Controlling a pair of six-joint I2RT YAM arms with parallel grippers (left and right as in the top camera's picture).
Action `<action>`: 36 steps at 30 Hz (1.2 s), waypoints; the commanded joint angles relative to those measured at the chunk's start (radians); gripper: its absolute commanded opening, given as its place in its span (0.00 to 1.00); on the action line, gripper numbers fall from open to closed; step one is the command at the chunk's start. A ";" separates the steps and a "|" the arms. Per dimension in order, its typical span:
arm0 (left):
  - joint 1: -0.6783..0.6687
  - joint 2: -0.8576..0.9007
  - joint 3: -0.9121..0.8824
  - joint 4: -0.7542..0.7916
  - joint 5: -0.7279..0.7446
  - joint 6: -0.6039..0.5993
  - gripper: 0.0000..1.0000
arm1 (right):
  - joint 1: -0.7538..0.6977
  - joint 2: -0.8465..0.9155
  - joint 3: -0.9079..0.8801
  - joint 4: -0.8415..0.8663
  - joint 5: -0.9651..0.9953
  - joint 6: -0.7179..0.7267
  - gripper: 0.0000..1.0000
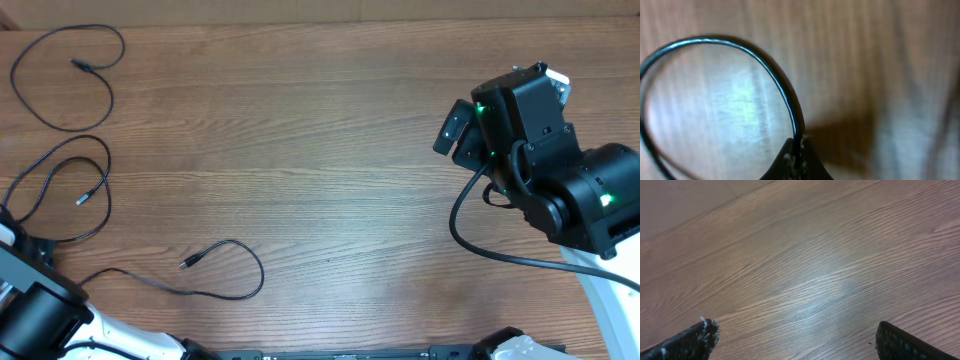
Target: Untangle cables
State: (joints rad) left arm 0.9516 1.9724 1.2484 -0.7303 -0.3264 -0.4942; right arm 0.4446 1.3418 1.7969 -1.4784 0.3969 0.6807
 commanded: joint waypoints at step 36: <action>-0.609 -0.198 0.312 -0.650 0.751 0.178 0.65 | -0.005 -0.004 -0.003 0.003 0.010 0.007 1.00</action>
State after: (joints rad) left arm 0.3855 1.9110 1.5593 -1.3594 0.5591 -0.2451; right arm 0.4446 1.3418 1.7969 -1.4784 0.3965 0.6807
